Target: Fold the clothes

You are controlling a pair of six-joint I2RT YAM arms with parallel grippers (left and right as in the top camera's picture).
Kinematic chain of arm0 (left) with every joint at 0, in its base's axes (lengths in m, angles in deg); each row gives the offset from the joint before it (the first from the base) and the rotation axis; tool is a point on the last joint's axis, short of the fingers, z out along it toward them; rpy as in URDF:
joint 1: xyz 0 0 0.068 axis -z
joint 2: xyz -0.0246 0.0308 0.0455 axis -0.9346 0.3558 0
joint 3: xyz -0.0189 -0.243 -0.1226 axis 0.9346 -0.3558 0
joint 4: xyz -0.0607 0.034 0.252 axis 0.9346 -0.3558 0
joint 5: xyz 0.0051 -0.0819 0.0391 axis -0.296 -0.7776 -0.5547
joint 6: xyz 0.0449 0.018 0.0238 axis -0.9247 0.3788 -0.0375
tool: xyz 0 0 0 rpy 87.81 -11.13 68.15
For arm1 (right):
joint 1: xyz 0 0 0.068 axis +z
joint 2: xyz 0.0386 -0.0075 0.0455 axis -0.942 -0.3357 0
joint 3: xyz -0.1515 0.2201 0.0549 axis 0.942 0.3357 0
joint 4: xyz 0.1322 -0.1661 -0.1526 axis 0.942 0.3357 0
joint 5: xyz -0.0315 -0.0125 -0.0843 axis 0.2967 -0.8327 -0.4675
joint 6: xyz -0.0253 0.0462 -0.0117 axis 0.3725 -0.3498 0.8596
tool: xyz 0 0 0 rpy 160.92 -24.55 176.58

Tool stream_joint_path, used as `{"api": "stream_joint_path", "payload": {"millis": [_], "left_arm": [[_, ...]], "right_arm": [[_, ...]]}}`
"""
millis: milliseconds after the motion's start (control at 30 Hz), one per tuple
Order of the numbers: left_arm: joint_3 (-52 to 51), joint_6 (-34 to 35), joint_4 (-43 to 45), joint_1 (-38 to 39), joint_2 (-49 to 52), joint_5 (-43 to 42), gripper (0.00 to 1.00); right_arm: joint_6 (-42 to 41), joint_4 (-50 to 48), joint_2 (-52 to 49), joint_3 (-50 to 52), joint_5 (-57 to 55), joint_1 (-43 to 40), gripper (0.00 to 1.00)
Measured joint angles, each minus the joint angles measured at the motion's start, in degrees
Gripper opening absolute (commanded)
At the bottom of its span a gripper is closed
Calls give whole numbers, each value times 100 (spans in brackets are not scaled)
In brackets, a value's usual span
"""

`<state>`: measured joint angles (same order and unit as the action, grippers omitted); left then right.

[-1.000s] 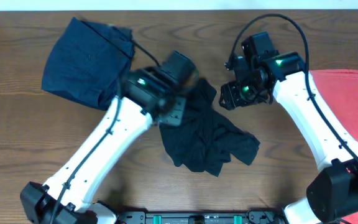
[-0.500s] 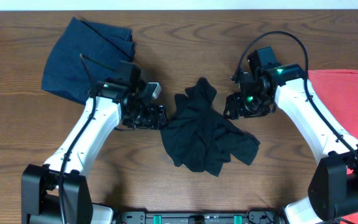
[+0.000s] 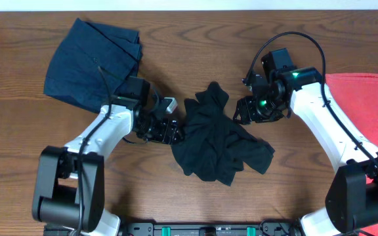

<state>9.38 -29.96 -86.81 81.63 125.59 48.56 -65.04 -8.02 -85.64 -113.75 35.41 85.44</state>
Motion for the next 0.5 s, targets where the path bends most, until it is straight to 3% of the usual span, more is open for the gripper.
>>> {"api": "stream_joint_path", "payload": {"millis": [500], "left_arm": [[-11, -39, 289, 0, 20, 476, 58]], "right_arm": [[0, -9, 0, 0, 85, 0, 59]]}}
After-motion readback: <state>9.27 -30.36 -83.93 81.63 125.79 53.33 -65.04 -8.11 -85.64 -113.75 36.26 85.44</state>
